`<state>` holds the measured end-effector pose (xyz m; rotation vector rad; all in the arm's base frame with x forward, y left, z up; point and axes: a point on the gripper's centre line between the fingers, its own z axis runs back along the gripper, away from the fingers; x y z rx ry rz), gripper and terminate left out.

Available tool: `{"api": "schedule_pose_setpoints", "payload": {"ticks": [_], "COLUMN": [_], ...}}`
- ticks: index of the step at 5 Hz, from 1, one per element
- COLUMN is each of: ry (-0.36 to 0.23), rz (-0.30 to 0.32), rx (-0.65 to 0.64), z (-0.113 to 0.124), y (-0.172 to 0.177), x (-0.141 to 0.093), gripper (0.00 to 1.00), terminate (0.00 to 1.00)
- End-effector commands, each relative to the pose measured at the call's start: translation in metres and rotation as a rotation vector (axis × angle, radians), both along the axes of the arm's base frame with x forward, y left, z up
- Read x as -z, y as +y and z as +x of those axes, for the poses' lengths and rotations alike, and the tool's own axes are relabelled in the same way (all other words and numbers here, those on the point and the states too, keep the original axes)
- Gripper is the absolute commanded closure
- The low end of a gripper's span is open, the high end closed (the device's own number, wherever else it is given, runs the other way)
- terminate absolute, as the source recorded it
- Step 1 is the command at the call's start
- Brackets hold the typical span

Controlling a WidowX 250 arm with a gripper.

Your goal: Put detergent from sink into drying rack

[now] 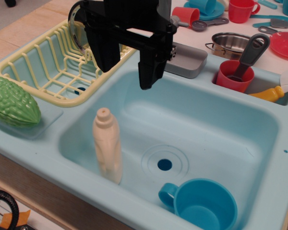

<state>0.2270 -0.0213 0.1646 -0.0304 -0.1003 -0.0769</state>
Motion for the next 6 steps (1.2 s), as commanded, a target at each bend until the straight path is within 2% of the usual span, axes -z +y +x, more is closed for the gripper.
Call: {"api": "schedule_pose_setpoints", "payload": {"ticks": [1, 3, 4, 5, 6], "ry": [0.000, 0.040, 0.054, 0.056, 0.022], "rz": [0.000, 0.029, 0.006, -0.005, -0.028], "rx": [0.000, -0.267, -0.424, -0.528, -0.593], "z": [0.000, -0.024, -0.039, -0.050, -0.055], "y": [0.000, 0.002, -0.002, -0.010, -0.009], "x": [0.000, -0.005, -0.004, 0.003, 0.014], "gripper": [0.00, 0.00, 0.00, 0.00, 0.00], "terminate": [0.00, 0.00, 0.00, 0.00, 0.00]}}
